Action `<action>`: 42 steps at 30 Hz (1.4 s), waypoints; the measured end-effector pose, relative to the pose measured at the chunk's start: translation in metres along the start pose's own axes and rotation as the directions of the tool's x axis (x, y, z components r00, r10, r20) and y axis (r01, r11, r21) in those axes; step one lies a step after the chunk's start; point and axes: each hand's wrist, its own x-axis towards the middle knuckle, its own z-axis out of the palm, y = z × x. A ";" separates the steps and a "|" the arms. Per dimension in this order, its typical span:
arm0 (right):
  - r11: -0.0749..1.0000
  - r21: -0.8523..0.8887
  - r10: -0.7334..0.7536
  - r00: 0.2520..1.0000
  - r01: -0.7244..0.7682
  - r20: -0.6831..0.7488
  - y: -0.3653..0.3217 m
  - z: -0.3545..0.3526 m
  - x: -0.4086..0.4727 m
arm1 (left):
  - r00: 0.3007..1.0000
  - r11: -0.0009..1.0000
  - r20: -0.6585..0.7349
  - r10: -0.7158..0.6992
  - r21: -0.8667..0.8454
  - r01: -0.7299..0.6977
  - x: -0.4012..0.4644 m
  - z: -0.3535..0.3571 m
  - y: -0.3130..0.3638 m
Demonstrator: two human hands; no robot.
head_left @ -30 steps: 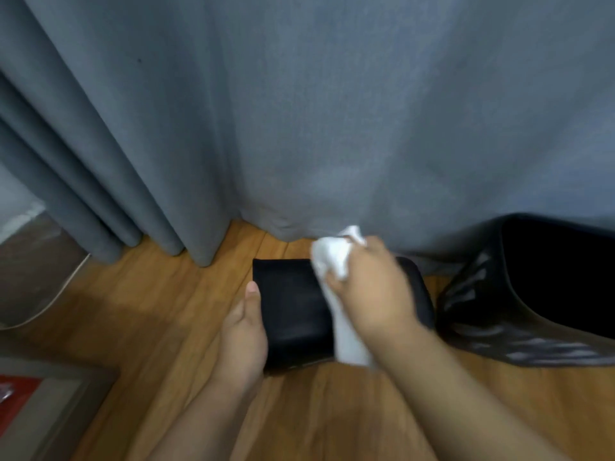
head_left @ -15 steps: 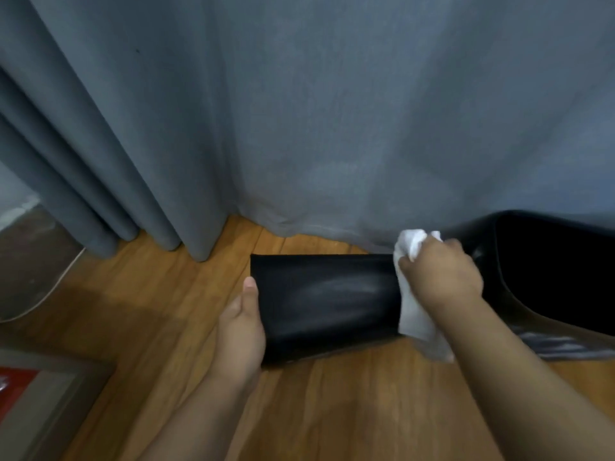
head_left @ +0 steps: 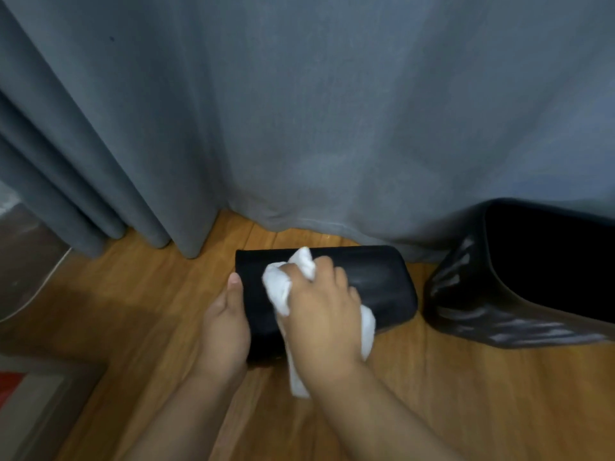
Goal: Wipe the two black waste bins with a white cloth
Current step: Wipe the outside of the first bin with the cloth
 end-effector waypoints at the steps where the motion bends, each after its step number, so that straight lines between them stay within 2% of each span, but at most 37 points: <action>1: 0.997 -0.041 0.059 0.998 -0.059 -0.014 0.013 -0.003 0.006 | 1.000 1.000 0.002 0.005 -0.023 -0.005 0.001 0.001 0.000; 2: 0.988 -0.104 0.110 0.994 -0.112 -0.025 0.027 -0.008 0.012 | 1.000 0.999 -0.002 0.012 -0.044 -0.012 0.001 0.001 0.000; 3: 0.976 -0.153 0.164 0.986 -0.158 0.026 0.040 -0.013 0.014 | 1.000 0.999 0.009 0.005 -0.047 -0.005 0.000 0.001 0.001; 6: 0.945 -0.201 0.255 0.966 -0.259 -0.045 0.083 -0.023 0.010 | 1.000 0.997 0.029 0.011 -0.073 -0.009 0.000 0.003 0.000; 11: 0.901 -0.292 0.319 0.946 -0.320 -0.055 0.120 -0.030 0.011 | 1.000 0.995 0.013 0.009 -0.098 -0.007 -0.001 0.003 0.002; 13: 0.895 -0.349 0.276 0.959 -0.279 -0.058 0.117 -0.030 0.013 | 0.999 0.995 0.025 0.024 -0.097 -0.022 0.001 0.004 0.001; 15: 0.918 -0.368 0.156 0.988 -0.150 -0.014 0.092 -0.029 0.014 | 0.999 0.996 0.037 0.007 -0.085 -0.004 0.002 0.004 0.002; 17: 0.964 -0.267 0.014 0.999 0.000 0.048 0.051 -0.022 0.009 | 0.999 0.998 0.035 0.006 -0.066 -0.004 0.003 0.004 0.000; 20: 0.995 -0.063 -0.080 0.996 0.083 0.040 0.008 -0.008 0.001 | 0.999 0.999 0.013 0.030 -0.031 -0.030 0.002 0.001 0.000; 21: 0.993 -0.082 -0.081 0.997 0.082 0.021 0.007 -0.005 0.003 | 1.000 0.999 0.007 0.027 -0.030 -0.027 0.002 0.000 0.000; 23: 0.974 -0.213 -0.062 0.995 0.078 0.084 0.025 -0.003 0.005 | 1.000 0.999 0.002 0.010 -0.044 -0.010 0.001 0.000 0.001; 25: 0.966 -0.256 0.069 0.994 -0.045 0.084 0.062 -0.007 0.013 | 1.000 0.999 0.010 0.013 -0.037 -0.012 0.002 0.001 0.001; 28: 0.914 -0.336 0.228 0.973 -0.225 -0.033 0.109 -0.023 0.020 | 0.999 0.998 0.016 0.038 -0.048 -0.037 0.003 0.000 0.000; 31: 0.925 -0.249 0.281 0.958 -0.285 -0.055 0.116 -0.036 0.020 | 0.999 0.997 0.024 0.039 -0.065 -0.037 0.002 0.002 0.001; 32: 0.949 -0.209 0.229 0.971 -0.237 -0.064 0.107 -0.041 0.018 | 0.999 0.997 0.015 0.039 -0.072 -0.037 0.002 0.002 0.001; 35: 0.979 -0.197 -0.057 0.998 0.059 0.014 0.060 -0.032 0.007 | 1.000 0.998 -0.003 0.026 -0.058 -0.026 0.002 0.002 0.002; 37: 0.976 -0.187 -0.112 0.993 0.114 0.023 0.041 -0.016 0.002 | 1.000 0.999 -0.004 0.028 -0.039 -0.028 0.002 0.002 0.002; 39: 0.971 -0.236 -0.021 0.999 0.027 0.029 0.057 -0.004 0.008 | 0.999 0.999 -0.004 0.033 -0.028 -0.034 0.001 0.002 0.004; 42: 0.927 -0.300 0.210 0.974 -0.225 -0.082 0.106 -0.014 0.014 | 1.000 0.998 0.015 0.026 -0.052 -0.025 0.003 0.001 0.001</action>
